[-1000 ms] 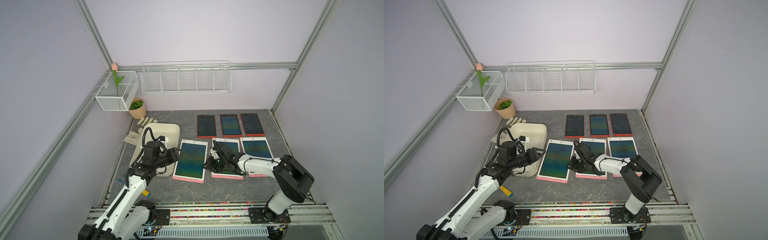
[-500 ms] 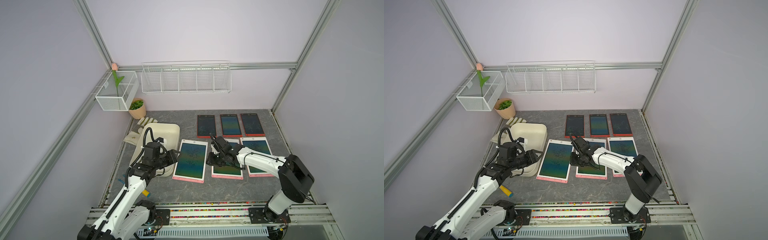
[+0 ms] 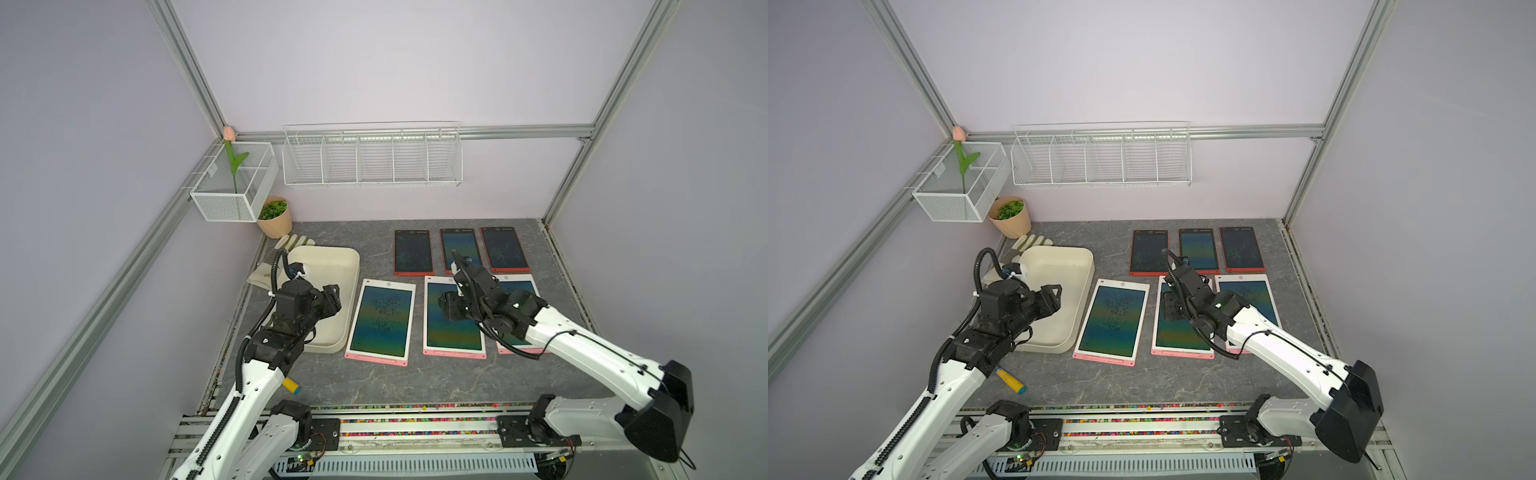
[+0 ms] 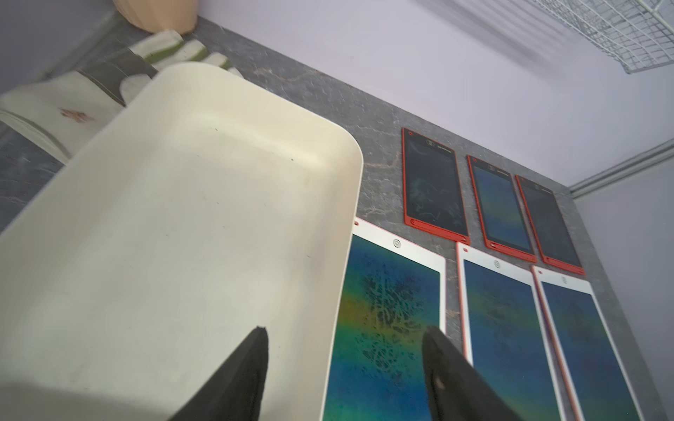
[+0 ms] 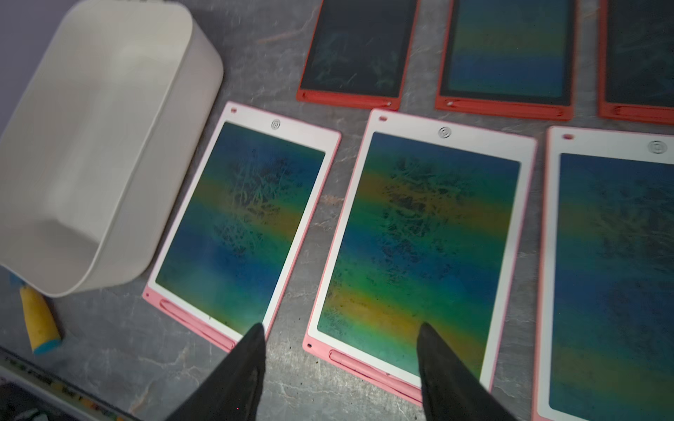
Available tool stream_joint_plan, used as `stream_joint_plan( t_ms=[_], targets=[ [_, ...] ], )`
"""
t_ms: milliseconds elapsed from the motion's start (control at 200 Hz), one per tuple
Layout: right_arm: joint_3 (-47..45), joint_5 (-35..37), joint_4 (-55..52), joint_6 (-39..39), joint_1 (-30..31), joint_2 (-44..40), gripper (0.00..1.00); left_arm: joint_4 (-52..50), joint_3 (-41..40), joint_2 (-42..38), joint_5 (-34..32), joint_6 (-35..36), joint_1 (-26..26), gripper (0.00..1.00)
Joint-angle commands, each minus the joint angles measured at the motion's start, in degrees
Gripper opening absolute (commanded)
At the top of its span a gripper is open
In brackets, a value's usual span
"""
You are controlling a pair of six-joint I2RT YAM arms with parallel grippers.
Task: Take out the writing tablet from the storage box
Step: Place the writing tablet at the center of the board, then reset both arms
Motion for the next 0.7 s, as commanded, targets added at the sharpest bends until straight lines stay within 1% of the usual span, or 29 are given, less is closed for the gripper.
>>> stream_joint_plan(
  t_ms=[0, 35, 75, 80, 85, 90, 100, 165, 215, 235, 280, 330, 385, 455, 510, 625, 700],
  targets=[
    [-2.38, 12.68, -1.59, -3.19, -1.94, -4.58, 0.83, 3.28, 0.32, -1.42, -9.93, 3.6, 0.38, 0.72],
    [-3.34, 15.25, -1.34, -2.8, -2.95, -6.06, 0.92, 4.47, -0.24, -1.79, -12.18, 4.47, 0.38, 0.73],
    [-4.41, 16.87, -1.03, -2.67, -4.69, -7.51, 1.0, 6.28, -1.27, -2.18, -14.83, 5.65, 0.38, 0.74],
    [-4.59, 17.18, -0.95, -2.65, -4.97, -7.68, 0.98, 6.51, -1.39, -2.24, -15.3, 5.88, 0.38, 0.74],
    [-4.73, 17.51, -0.86, -2.56, -5.24, -7.81, 0.94, 6.88, -1.59, -2.31, -15.63, 6.08, 0.38, 0.74],
    [-4.97, 18.03, -0.77, -2.56, -5.37, -8.06, 0.92, 7.2, -1.77, -2.34, -15.88, 6.32, 0.38, 0.74],
    [-5.38, 18.97, -0.48, -2.4, -5.78, -8.39, 0.9, 7.82, -2.13, -2.46, -16.46, 6.76, 0.38, 0.74],
    [-8.5, 26.74, 1.45, -0.82, -7.87, -10.69, 0.9, 12.83, -5.09, -2.96, -21.7, 8.84, 0.42, 0.76],
    [-11.53, 33.78, 4.97, -0.43, -9.15, -12.44, 0.9, 18.38, -8.45, -3.33, -23.55, 11.81, 0.38, 0.79],
    [-13.41, 35.63, 7.18, -1.4, -9.47, -13.08, 0.89, 20.52, -9.73, -3.32, -23.84, 12.91, 0.38, 0.8],
    [-16.81, 37.44, 12.82, -6.97, -10.1, -14.13, 0.89, 24.44, -12.04, -3.34, -25.13, 15.03, 0.38, 0.81],
    [-18.4, 37.45, 16.3, -11.55, -11.52, -14.49, 0.89, 27.54, -14.07, -2.99, -27.13, 16.22, 0.44, 0.82],
    [-18.5, 36.91, 16.63, -11.8, -13.7, -14.34, 0.9, 29.42, -15.17, -2.18, -28.5, 16.7, 0.46, 0.84],
    [-18.87, 31.91, 17.33, -11.08, -17.08, -14.41, 0.89, 31.48, -16.08, -0.95, -28.83, 17.11, 0.47, 0.84],
    [-19.44, 30.18, 18.71, -11.24, -18.75, -13.99, 0.89, 34.08, -17.01, 0.34, -28.75, 18.34, 0.47, 0.85],
    [-20.07, 25.23, 21.39, -15.36, -21.82, -12.5, 0.9, 41.81, -19.62, 3.86, -31.51, 20.43, 0.77, 0.86],
    [-21.57, 21.17, 24.65, -19.24, -23.85, -11.82, 0.9, 47.28, -21.17, 7.08, -31.18, 22.18, 1.53, 0.86]
  ],
)
